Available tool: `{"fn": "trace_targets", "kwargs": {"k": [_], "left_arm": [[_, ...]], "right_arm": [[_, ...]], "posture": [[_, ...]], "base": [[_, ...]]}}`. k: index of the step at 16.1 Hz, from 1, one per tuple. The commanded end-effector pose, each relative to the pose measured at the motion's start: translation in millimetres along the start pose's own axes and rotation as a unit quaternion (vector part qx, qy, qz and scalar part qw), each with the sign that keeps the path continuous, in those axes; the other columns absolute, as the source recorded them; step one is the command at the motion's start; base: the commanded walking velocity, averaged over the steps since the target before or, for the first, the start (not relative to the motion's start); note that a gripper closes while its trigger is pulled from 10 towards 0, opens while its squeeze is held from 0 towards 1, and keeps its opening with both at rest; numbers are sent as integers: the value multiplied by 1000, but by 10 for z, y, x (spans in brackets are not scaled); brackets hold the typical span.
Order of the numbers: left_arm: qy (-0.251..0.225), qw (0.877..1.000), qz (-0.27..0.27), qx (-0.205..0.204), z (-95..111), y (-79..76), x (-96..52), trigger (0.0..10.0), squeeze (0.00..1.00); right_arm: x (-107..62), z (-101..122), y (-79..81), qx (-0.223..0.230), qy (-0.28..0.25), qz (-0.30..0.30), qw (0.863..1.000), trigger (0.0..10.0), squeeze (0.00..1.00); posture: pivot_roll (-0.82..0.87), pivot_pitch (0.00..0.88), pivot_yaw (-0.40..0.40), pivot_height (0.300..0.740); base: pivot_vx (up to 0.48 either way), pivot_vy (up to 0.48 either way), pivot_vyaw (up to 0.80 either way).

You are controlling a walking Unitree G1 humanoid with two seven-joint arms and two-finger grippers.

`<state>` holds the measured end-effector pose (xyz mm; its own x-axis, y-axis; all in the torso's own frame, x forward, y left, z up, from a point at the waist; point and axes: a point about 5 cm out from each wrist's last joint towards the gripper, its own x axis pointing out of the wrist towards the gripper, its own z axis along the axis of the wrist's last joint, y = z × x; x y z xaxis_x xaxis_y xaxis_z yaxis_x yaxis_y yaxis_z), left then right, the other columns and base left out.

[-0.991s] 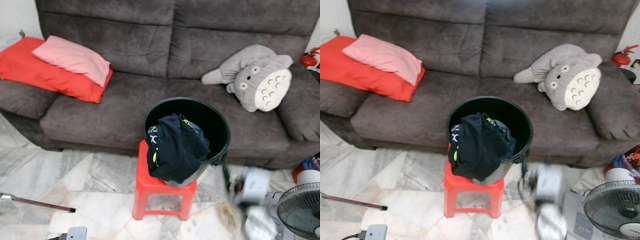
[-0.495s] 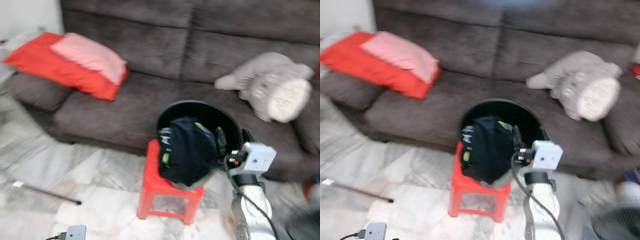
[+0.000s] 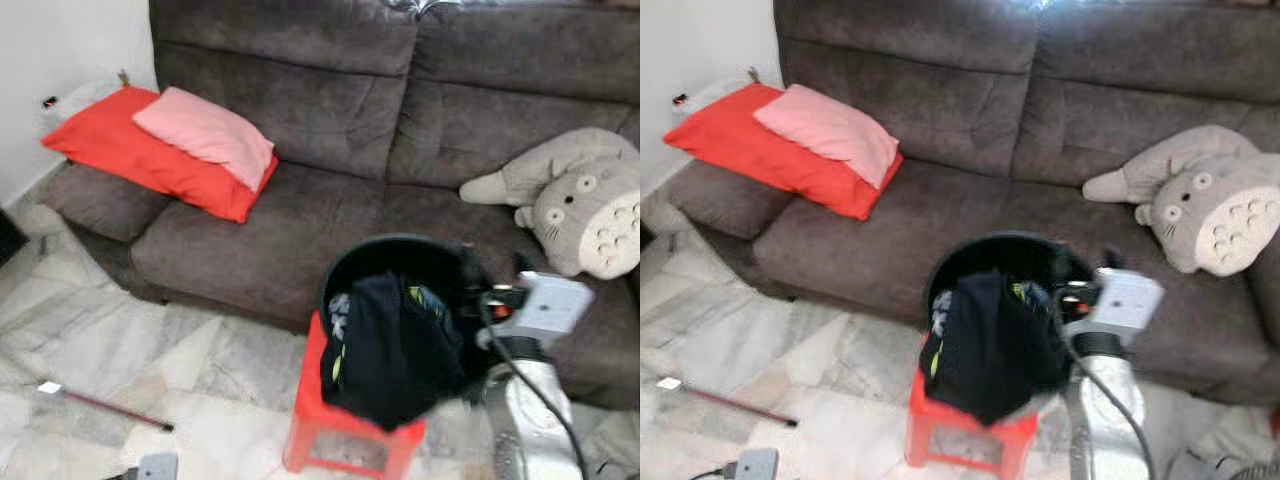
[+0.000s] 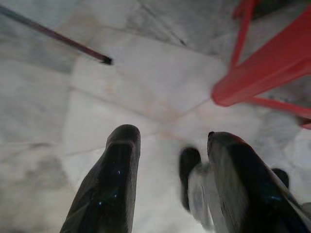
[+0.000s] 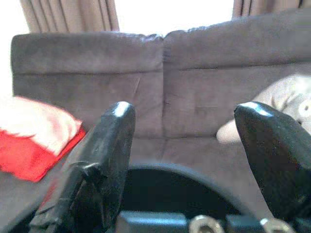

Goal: Hang hanger

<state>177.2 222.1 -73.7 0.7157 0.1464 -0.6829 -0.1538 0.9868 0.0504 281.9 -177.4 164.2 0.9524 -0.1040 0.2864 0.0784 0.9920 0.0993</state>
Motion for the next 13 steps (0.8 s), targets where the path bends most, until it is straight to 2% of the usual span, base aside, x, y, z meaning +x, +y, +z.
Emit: {"fn": "trace_targets", "kwargs": {"k": [1, 3, 5, 7, 8, 9, 10, 11, 13], "left_arm": [[21, 1000, 12, 4, -112, 89, -46, 10000, 0], [22, 1000, 10, 6, -105, 79, -40, 10000, 0], [23, 1000, 9, 8, -101, 72, -36, 10000, 0], [24, 1000, 6, 13, -91, 61, -29, 10000, 0], [25, 1000, 3, 15, -91, 54, -28, 10000, 0], [29, 999, 0, 20, -94, 46, -25, 10000, 0], [32, 999, -9, 36, -91, 37, -21, 10000, 0], [32, 999, -11, 39, -88, 36, -20, 10000, 0], [33, 999, -8, 36, -90, 42, -20, 10000, 0]], "right_arm": [[-40, 24, 34, -1, 1, -4, 1000, 10000, 0], [-93, 144, -63, -14, -7, -36, 999, 10000, 0], [-143, 218, -136, -48, 1, -48, 998, 10000, 0], [-206, 284, -306, -134, 64, -89, 985, 10000, 0], [-265, 318, -424, -191, 105, -96, 971, 10000, 0], [-271, 330, -430, -236, 133, -44, 962, 10000, 0], [-243, 397, -281, -319, 139, 74, 934, 10000, 0], [-245, 406, -213, -370, 149, 128, 908, 10000, 0], [-304, 330, -106, -357, 184, 183, 897, 10000, 0]], "posture": [[-29, 121, -26, 740], [-45, 136, -26, 740], [-46, 138, -26, 740], [-63, 144, -25, 740], [-70, 148, -25, 740], [-82, 152, -22, 740], [-90, 155, -22, 740], [-91, 153, -24, 740], [-90, 151, -27, 740]], "base": [[0, 0, 0], [0, 0, 0], [0, 0, 0], [0, 0, 0], [0, 0, 0], [0, 0, 0], [0, 0, 0], [0, 0, 0], [0, 0, 0]]}}
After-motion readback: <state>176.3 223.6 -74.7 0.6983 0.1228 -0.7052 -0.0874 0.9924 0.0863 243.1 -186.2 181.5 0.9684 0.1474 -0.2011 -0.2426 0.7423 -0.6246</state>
